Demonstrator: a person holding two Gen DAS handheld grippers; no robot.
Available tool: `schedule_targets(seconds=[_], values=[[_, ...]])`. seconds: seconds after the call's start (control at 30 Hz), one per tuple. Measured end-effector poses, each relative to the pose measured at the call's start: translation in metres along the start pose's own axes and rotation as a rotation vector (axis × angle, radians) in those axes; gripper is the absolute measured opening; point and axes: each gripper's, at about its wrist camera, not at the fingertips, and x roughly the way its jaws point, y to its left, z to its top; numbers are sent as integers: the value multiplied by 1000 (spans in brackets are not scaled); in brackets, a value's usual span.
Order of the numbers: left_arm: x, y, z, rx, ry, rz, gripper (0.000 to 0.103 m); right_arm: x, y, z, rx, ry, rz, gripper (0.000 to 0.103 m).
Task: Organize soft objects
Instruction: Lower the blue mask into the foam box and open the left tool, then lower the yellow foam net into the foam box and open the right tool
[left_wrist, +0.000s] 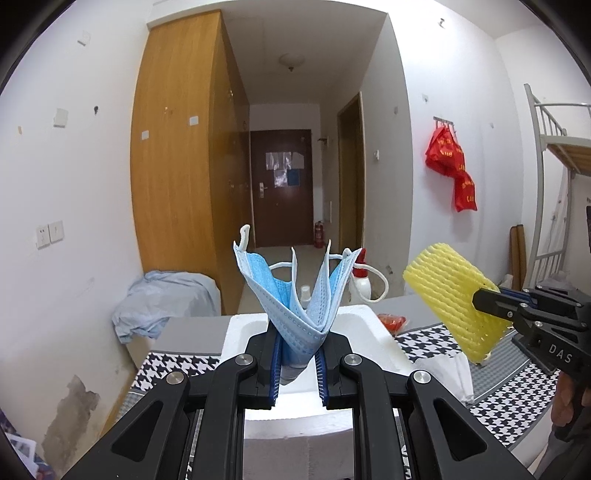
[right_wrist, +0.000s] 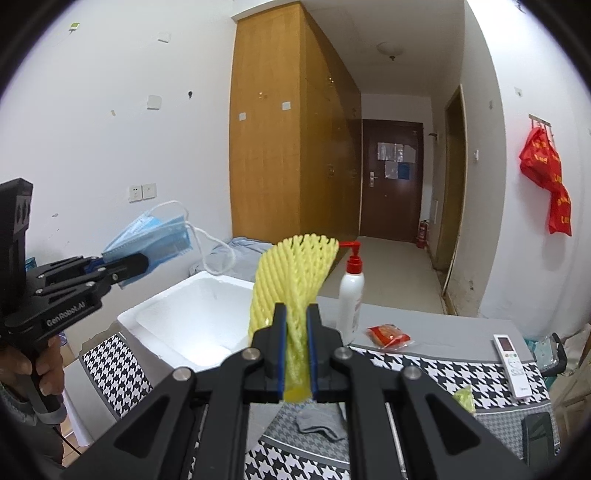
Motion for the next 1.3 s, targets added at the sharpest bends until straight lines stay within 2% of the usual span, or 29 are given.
schedule_targets(seconds=[0.5, 0.63, 0.73, 0.77, 0.9, 1.0, 1.1, 1.3], values=[[38, 5, -5, -20, 103, -23, 17, 5, 0, 0, 13, 2, -32, 12], [44, 8, -5, -13, 115, 4, 20, 7, 3, 0, 11, 6, -39, 12], [44, 10, -7, -16, 117, 6, 48, 8, 6, 2, 9, 7, -39, 12], [42, 11, -7, -15, 105, 14, 63, 9, 7, 2, 7, 8, -38, 12], [36, 11, -7, -12, 71, 38, 86, 10, 8, 3, 8, 10, -40, 12], [29, 12, -6, -19, 45, 43, 95, 10, 8, 3, 5, 10, -38, 12], [24, 15, -6, -21, 20, 62, 99, 11, 10, 5, -1, 8, -31, 12], [12, 29, -6, -35, -4, 95, 102, 15, 18, 10, -19, 3, -6, 12]])
